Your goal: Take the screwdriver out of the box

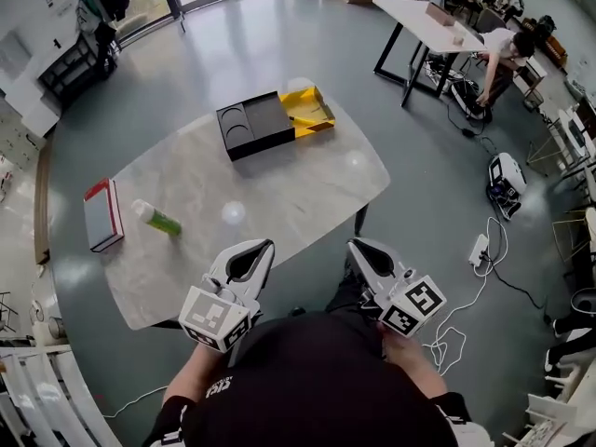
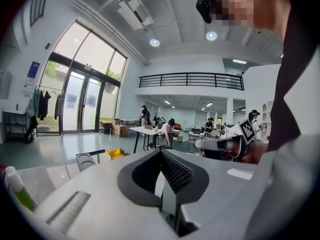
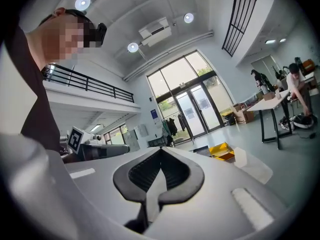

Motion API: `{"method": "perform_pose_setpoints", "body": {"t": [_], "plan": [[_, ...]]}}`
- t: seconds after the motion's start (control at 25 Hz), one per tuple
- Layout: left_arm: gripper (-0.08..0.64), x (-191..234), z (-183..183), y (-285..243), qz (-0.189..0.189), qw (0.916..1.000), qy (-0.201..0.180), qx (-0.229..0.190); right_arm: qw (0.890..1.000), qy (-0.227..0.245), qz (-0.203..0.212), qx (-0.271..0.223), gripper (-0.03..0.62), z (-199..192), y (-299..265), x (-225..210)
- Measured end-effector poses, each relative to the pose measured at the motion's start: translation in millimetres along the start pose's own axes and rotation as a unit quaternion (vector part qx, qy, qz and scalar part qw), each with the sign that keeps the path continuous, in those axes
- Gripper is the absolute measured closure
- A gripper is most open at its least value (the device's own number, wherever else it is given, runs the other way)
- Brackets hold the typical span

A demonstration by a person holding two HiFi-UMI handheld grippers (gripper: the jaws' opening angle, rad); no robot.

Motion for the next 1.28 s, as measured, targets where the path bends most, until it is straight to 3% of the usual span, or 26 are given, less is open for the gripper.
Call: {"method": "perform_pose_setpoints", "body": {"t": [0.24,0.52,0.96,1.28], "plan": [[0.558,25,14,-44,0.061,0.9979,0.018,-0.003,0.998,0.003,0.064,0.024,0.578,26,-50,-58],[0.558,30,48,-129,0.118,0.9919,0.047,0.000,0.991,0.019,0.119,0.054,0.578,85,-73,-153],[0.558,30,95,-233,0.208,0.9755,0.069,-0.012,0.979,0.030,0.181,0.089,0.578,140,-101,-281],[0.558,42,89,-230,0.246,0.9654,0.088,-0.004,0.974,0.012,0.205,0.098,0.578,141,-140,-294]]}}
Point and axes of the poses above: the fingertips, and each gripper's own axes: y backward along the fingers, x to its left, z out of its top, the point moved 7 cm from there along y, backward along the fingers, and after that the axes turned 6 degrees about x, right-handed, at the moved point
